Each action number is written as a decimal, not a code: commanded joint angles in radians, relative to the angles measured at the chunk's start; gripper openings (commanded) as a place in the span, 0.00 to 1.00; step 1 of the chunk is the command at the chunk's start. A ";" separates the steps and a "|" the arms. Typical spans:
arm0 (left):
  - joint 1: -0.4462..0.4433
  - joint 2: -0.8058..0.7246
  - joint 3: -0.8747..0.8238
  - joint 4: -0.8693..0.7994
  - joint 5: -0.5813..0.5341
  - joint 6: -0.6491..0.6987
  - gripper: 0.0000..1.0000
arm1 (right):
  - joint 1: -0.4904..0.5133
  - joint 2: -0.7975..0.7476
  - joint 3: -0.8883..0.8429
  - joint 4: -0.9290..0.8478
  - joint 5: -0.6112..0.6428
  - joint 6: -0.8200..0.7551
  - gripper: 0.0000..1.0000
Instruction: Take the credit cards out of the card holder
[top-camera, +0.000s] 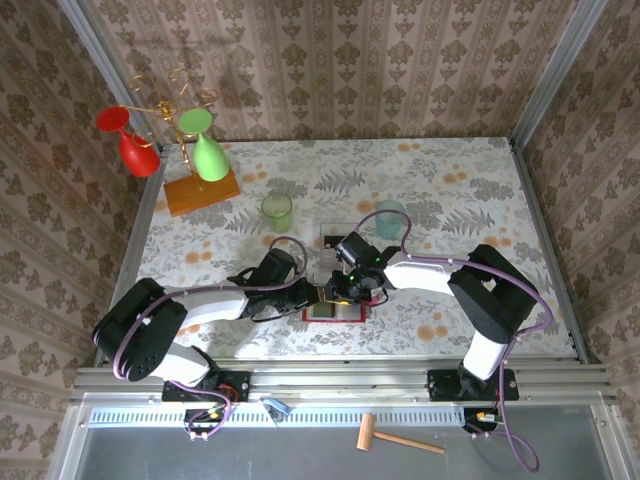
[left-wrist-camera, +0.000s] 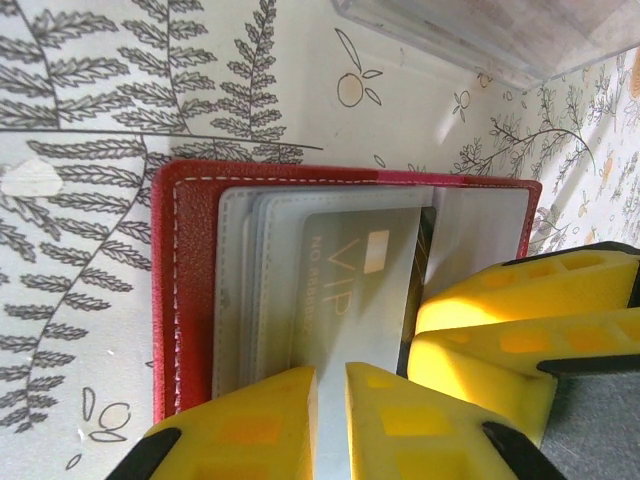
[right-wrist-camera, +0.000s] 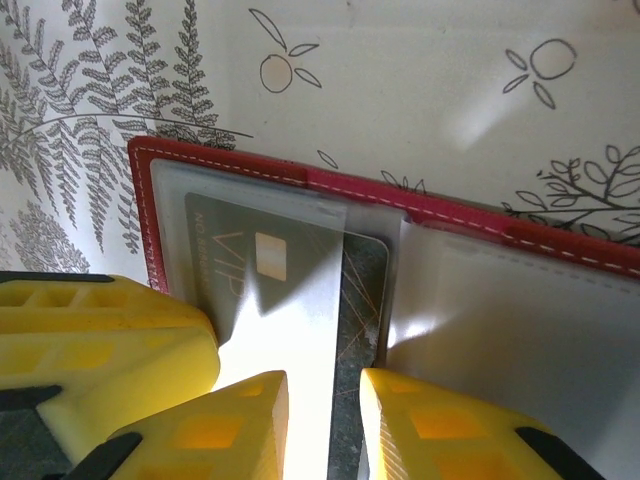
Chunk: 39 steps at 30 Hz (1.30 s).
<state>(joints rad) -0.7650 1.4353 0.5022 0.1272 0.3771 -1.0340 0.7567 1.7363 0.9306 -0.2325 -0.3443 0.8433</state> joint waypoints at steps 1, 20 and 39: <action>-0.002 0.001 -0.001 -0.033 -0.009 0.022 0.16 | 0.002 -0.004 0.017 -0.085 0.057 -0.022 0.27; 0.011 -0.072 0.032 -0.113 -0.029 0.042 0.18 | 0.003 -0.034 0.010 0.022 -0.035 0.037 0.26; 0.013 -0.025 0.001 -0.098 -0.021 0.045 0.09 | 0.002 0.034 -0.019 0.045 -0.043 0.047 0.29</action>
<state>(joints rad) -0.7567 1.4113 0.5110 0.0479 0.3588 -1.0122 0.7567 1.7496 0.9257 -0.1669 -0.3931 0.8902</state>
